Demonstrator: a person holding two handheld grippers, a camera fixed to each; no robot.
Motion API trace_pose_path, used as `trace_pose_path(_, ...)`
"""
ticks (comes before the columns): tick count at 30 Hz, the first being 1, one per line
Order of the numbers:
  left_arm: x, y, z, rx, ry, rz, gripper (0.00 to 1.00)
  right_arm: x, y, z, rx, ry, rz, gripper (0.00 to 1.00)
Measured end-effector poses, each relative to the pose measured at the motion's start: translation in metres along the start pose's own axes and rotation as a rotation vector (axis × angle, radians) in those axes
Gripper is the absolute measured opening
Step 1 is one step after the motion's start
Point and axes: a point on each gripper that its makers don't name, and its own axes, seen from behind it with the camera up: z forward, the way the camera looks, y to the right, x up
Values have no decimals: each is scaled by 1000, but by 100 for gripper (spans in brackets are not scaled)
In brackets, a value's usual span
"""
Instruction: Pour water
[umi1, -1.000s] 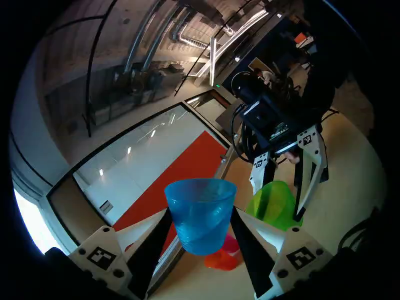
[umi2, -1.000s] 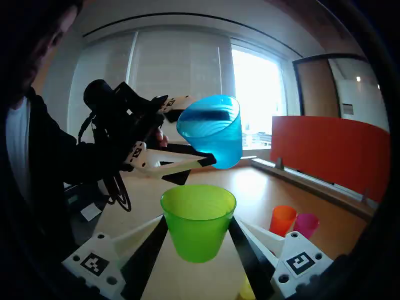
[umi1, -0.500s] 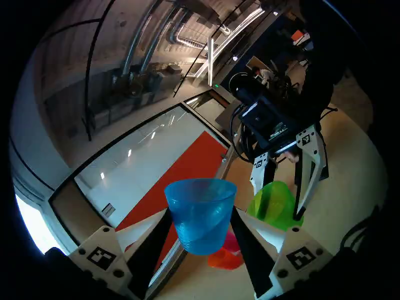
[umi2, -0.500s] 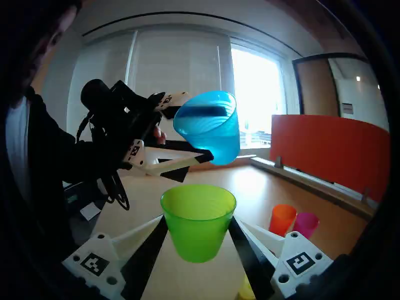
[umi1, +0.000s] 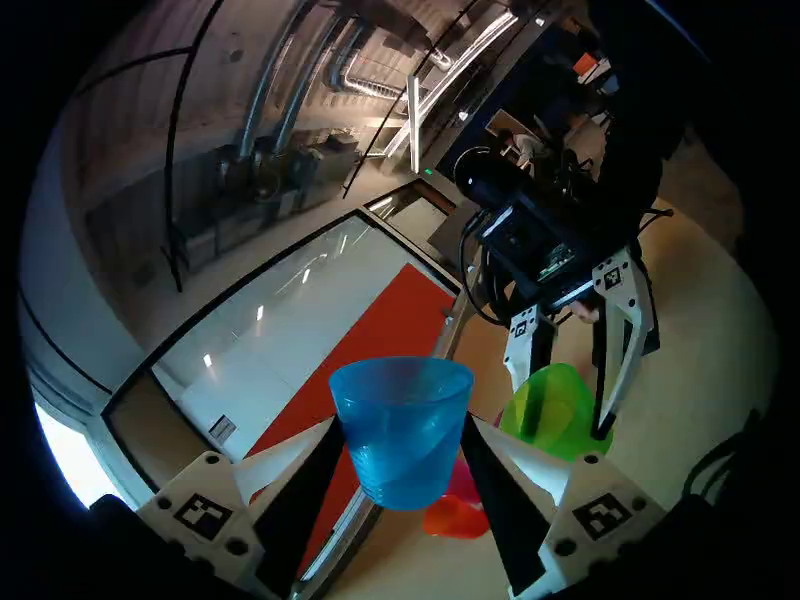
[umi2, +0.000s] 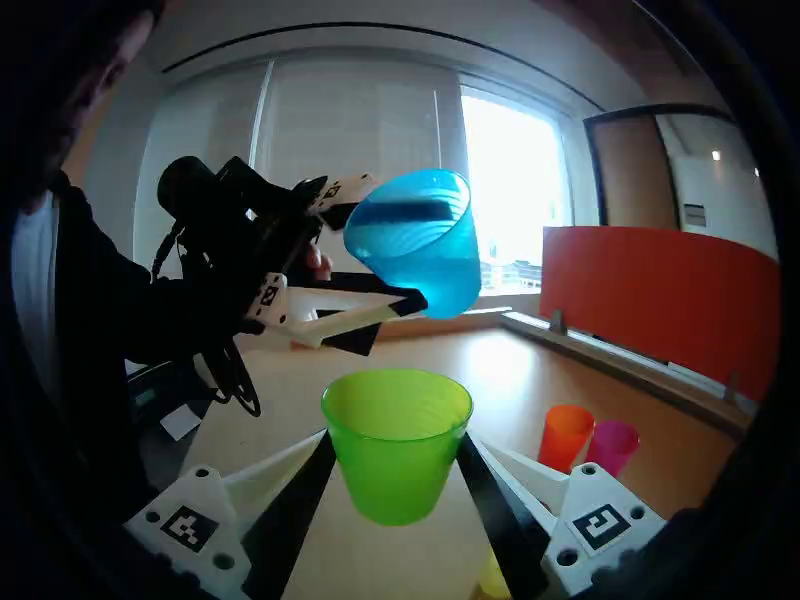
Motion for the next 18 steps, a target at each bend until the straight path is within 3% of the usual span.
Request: trace_pose_path(18, -2, 3, 2, -6, -7, 23, 80, 5, -4, 6, 6, 27, -2, 86)
